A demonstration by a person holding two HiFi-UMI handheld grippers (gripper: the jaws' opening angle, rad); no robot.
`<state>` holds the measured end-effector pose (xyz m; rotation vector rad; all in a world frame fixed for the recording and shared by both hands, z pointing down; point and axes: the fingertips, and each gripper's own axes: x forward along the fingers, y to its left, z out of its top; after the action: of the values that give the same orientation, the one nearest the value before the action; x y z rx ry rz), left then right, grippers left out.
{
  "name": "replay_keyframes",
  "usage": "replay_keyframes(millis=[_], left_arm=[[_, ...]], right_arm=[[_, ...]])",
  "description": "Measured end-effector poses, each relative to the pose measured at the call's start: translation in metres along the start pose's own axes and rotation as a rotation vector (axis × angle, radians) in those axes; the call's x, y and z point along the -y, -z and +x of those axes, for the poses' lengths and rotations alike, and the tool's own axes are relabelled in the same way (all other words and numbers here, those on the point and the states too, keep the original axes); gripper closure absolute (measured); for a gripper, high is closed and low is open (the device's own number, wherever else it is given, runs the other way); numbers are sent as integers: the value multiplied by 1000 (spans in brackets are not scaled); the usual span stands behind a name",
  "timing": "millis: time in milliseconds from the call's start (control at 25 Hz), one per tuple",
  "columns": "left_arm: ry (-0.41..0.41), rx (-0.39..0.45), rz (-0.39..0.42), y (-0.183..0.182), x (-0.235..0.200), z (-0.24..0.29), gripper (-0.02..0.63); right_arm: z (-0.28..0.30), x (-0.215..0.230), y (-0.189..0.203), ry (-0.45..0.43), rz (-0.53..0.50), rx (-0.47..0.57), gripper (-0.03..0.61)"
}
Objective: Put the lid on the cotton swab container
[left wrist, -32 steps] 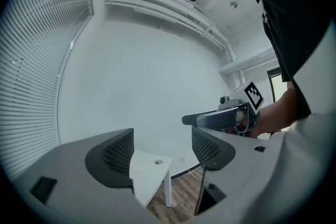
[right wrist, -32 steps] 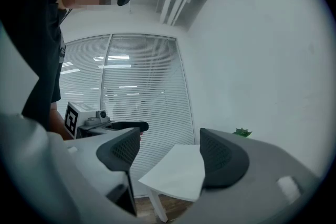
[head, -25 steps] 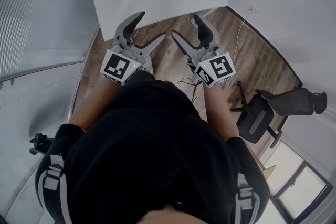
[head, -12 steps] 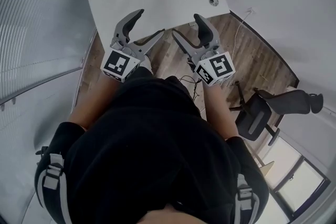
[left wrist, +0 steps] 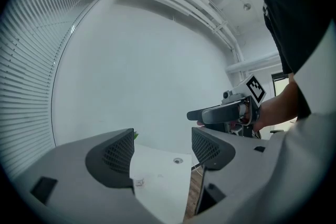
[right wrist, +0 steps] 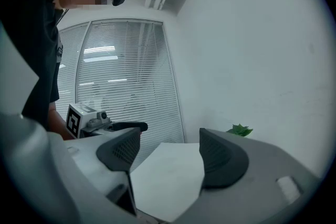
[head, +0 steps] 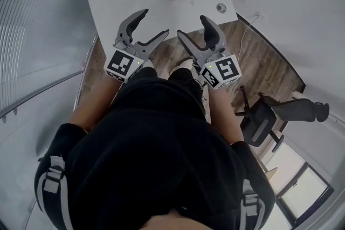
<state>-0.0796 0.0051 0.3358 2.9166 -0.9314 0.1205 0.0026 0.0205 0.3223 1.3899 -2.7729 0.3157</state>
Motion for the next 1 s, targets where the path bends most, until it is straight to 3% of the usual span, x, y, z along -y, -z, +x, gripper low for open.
replay_keyframes(millis=[720,1000], left_arm=[[-236,-85,-41,9,-25,126,285],[-357,-146,-65,36,-32,157,285]], right_arm=[[63,137,-10,-284,17,-54,225],[77,177,6,-371,28,-85,243]])
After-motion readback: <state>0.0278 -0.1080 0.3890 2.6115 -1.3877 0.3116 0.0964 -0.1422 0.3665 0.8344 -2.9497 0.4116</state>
